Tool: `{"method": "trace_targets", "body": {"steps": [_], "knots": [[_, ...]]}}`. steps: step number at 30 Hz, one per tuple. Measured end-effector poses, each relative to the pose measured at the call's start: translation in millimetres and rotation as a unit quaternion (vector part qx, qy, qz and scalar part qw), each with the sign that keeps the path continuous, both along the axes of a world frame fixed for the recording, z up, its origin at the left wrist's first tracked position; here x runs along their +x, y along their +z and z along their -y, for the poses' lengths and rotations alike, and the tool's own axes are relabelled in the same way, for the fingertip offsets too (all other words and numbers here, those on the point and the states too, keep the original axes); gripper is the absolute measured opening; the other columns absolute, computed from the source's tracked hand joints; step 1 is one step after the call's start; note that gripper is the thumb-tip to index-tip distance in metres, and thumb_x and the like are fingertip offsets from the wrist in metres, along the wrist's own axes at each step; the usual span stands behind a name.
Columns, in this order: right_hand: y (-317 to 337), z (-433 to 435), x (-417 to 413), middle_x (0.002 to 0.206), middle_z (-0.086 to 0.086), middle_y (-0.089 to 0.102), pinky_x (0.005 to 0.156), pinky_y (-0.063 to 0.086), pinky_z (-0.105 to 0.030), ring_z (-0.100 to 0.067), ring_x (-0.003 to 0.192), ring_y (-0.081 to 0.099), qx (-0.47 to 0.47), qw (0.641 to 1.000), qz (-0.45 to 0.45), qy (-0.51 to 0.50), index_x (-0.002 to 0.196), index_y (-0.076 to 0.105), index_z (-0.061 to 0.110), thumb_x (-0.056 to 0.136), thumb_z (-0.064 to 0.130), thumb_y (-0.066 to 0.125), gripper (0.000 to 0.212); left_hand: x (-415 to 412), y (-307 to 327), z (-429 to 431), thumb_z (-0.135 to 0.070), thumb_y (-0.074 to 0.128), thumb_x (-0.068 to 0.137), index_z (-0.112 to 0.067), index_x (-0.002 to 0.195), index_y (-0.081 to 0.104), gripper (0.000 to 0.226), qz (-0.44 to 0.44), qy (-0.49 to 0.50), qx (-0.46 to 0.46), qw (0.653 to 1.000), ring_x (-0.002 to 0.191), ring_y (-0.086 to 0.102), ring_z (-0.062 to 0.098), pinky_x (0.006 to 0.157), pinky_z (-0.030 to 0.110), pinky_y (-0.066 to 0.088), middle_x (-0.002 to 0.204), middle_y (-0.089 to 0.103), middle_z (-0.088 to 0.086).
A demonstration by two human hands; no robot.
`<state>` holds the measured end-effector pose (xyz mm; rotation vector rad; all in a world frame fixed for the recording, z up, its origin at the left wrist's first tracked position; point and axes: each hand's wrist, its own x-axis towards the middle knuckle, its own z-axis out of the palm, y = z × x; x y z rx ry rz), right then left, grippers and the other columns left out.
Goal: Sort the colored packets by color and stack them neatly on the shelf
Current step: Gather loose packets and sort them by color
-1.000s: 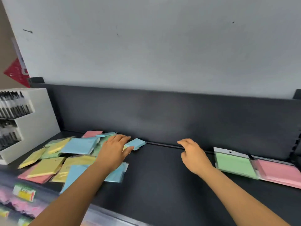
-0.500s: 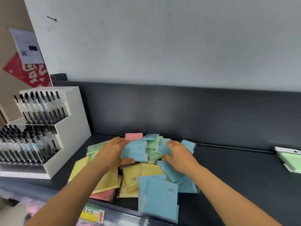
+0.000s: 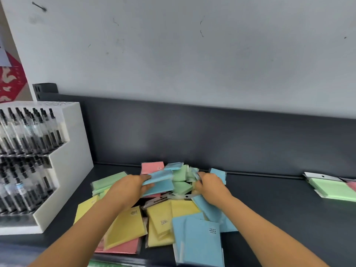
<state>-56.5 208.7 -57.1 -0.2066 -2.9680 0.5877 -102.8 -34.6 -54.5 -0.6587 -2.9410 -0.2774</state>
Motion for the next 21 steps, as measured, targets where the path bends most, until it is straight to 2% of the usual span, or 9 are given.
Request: {"method": "trace_targets", "body": {"steps": [3,6,8,11,14,18,21], "knots": [[6,-11,2,0.065,-0.004,0.046,0.046,0.026,-0.028,-0.016,0.052,0.036,-0.089,0.992,-0.071,-0.054,0.087,0.050,0.004,0.089,0.008,0.042,0.010,7,11,-7,-0.048,0.033,0.095,-0.039,0.127,0.048,0.036,-0.071,0.005,0.086,0.994,0.071,0.056,0.016,0.055,0.027,0.041,0.084,0.061,-0.005],[14,-24,12,0.065,-0.002,0.048,0.044,0.026,-0.024,-0.013,0.051,0.034,-0.156,0.973,-0.133,-0.107,0.079,0.046,0.006,0.089,0.007,0.044,0.010,11,25,-23,-0.044,0.037,0.095,-0.037,0.123,0.053,0.032,-0.104,-0.009,0.185,0.977,0.063,0.051,0.012,0.050,0.023,0.036,0.078,0.058,-0.008],[18,-36,23,0.063,0.001,0.044,0.044,0.025,-0.022,-0.011,0.051,0.033,-0.162,0.966,-0.163,-0.121,0.078,0.043,0.007,0.090,0.007,0.045,0.012,12,28,-41,-0.041,0.039,0.096,-0.034,0.122,0.054,0.031,-0.126,-0.032,0.203,0.970,0.062,0.049,0.009,0.050,0.023,0.034,0.072,0.054,-0.011],[20,-59,40,0.063,0.002,0.045,0.044,0.026,-0.021,-0.010,0.051,0.035,-0.152,0.960,-0.189,-0.142,0.076,0.044,0.011,0.090,0.009,0.048,0.014,18,30,-74,-0.038,0.039,0.097,-0.030,0.117,0.056,0.028,-0.121,-0.080,0.205,0.968,0.061,0.048,0.008,0.050,0.019,0.031,0.068,0.051,-0.011],[20,-91,61,0.060,0.003,0.043,0.044,0.027,-0.023,-0.011,0.050,0.034,-0.140,0.950,-0.209,-0.184,0.064,0.035,0.020,0.090,0.010,0.050,0.031,26,31,-109,-0.040,0.035,0.097,-0.029,0.114,0.056,0.029,-0.124,-0.126,0.172,0.969,0.069,0.054,0.014,0.053,0.025,0.037,0.076,0.057,-0.009],[22,-138,90,0.056,0.001,0.036,0.046,0.025,-0.028,-0.015,0.051,0.028,-0.149,0.928,-0.241,-0.240,0.061,0.028,0.017,0.090,0.013,0.050,0.037,39,37,-155,-0.040,0.034,0.097,-0.036,0.118,0.051,0.027,-0.120,-0.169,0.126,0.970,0.078,0.056,0.013,0.058,0.025,0.040,0.091,0.062,-0.010],[26,-174,109,0.055,0.001,0.033,0.049,0.025,-0.030,-0.016,0.053,0.027,-0.162,0.913,-0.269,-0.259,0.061,0.028,0.015,0.089,0.012,0.052,0.037,54,39,-197,-0.041,0.031,0.098,-0.036,0.112,0.051,0.025,-0.125,-0.198,0.093,0.968,0.077,0.055,0.014,0.061,0.028,0.040,0.086,0.059,-0.009]]}}
